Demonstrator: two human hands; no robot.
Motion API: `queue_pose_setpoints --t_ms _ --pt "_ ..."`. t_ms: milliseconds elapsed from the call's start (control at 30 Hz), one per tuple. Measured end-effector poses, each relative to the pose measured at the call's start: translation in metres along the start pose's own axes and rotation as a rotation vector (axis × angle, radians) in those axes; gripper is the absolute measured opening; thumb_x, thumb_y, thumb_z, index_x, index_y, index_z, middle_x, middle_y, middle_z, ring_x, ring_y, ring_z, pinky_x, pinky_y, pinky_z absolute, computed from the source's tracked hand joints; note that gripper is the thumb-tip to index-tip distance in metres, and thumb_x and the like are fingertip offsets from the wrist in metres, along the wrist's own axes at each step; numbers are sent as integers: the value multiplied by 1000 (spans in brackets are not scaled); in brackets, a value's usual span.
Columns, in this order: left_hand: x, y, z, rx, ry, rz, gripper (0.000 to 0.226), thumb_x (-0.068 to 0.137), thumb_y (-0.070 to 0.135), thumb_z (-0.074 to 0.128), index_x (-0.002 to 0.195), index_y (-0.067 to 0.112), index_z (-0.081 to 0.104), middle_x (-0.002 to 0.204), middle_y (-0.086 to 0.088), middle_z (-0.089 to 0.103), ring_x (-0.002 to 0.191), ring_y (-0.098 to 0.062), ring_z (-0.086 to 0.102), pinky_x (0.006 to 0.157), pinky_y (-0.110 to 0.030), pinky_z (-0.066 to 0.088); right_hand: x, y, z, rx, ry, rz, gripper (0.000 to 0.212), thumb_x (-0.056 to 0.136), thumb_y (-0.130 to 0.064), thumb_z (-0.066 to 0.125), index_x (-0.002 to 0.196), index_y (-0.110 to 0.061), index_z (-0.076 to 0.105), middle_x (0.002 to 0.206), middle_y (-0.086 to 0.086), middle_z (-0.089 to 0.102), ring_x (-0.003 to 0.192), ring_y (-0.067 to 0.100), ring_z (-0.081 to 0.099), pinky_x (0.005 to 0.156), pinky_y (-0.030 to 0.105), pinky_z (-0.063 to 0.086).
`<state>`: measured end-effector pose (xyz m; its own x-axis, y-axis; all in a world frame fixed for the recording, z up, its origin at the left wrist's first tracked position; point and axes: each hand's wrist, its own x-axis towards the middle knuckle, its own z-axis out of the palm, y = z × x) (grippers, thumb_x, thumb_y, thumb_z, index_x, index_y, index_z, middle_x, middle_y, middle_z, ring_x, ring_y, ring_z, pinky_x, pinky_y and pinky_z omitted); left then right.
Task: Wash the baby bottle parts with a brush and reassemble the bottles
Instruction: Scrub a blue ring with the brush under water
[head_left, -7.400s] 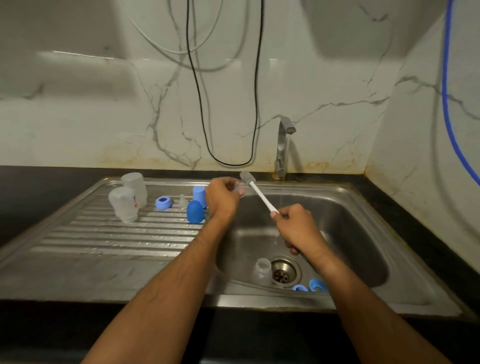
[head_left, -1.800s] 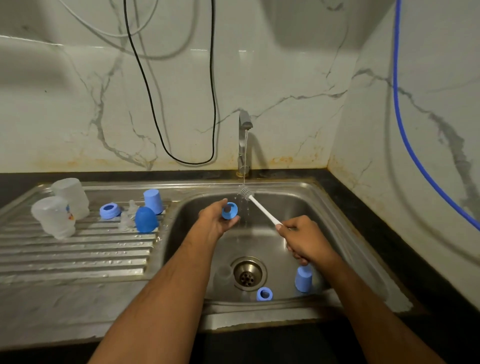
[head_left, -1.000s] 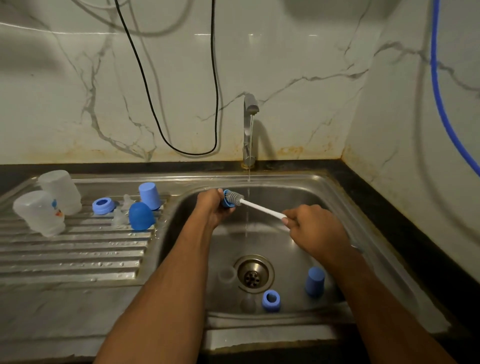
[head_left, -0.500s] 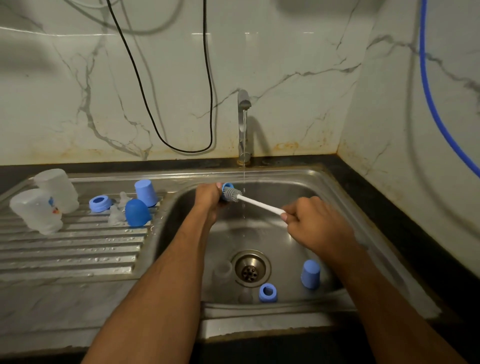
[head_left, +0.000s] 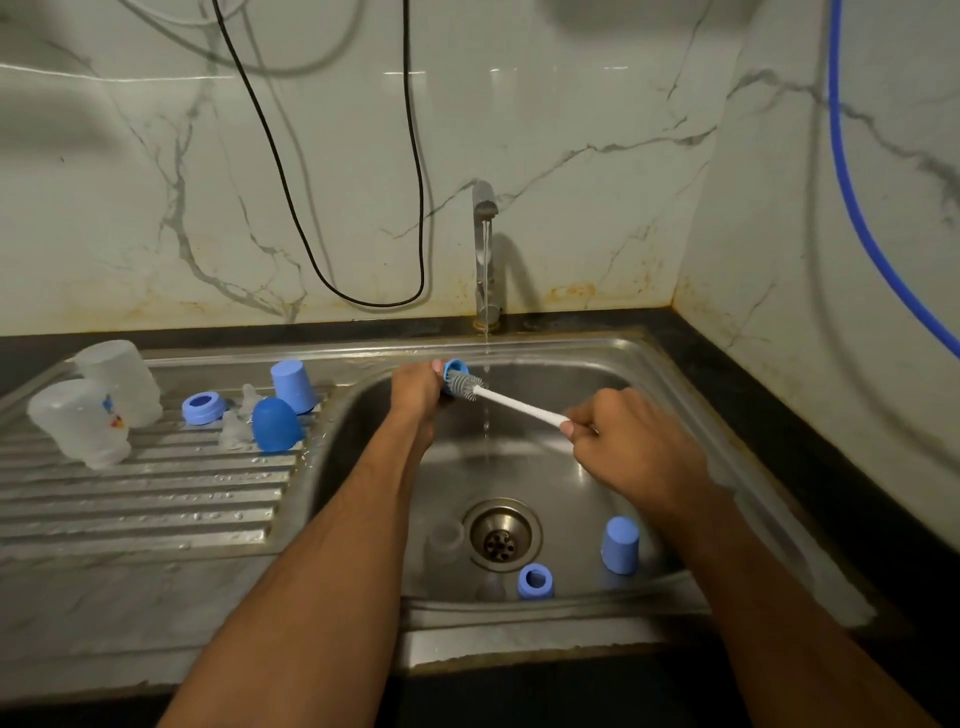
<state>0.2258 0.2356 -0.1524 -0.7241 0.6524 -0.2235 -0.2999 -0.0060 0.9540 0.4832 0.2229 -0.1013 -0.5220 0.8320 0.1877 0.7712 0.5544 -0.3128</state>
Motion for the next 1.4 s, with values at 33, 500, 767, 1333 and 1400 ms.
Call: queue_pose_setpoints --t_ms 33,500,767,1333,1400 --pt "3 -1 1 3 -10 1 19 95 2 57 108 -1 72 103 -20 73 94 -29 72 76 -37 63 0 -1 -1 -22 32 1 25 102 -37 51 109 -25 71 79 -4 63 71 11 60 68 30 54" --pt "9 -4 0 40 41 47 20 99 12 58 113 2 69 106 -16 71 96 -25 72 87 -41 61 2 0 7 16 31 22 24 100 -41 55 103 -23 71 75 -5 62 67 10 59 59 29 46" --pt "3 -6 5 75 -16 100 18 100 11 57 109 5 72 103 -13 73 95 -23 72 84 -37 62 -2 0 9 -52 118 95 25 102 -38 50 104 -20 67 80 -3 58 70 12 54 62 30 40" --pt "5 -12 4 152 -13 160 22 102 15 55 113 5 70 107 -12 71 97 -21 71 88 -36 60 6 3 10 -18 42 93 21 99 -36 56 99 -20 68 78 -4 61 70 11 58 59 29 42" --pt "6 -13 2 158 15 163 22 102 15 54 110 6 72 108 -13 70 99 -23 70 91 -39 59 7 3 10 24 -12 61 20 98 -37 59 98 -20 71 74 -5 61 67 9 59 56 27 42"
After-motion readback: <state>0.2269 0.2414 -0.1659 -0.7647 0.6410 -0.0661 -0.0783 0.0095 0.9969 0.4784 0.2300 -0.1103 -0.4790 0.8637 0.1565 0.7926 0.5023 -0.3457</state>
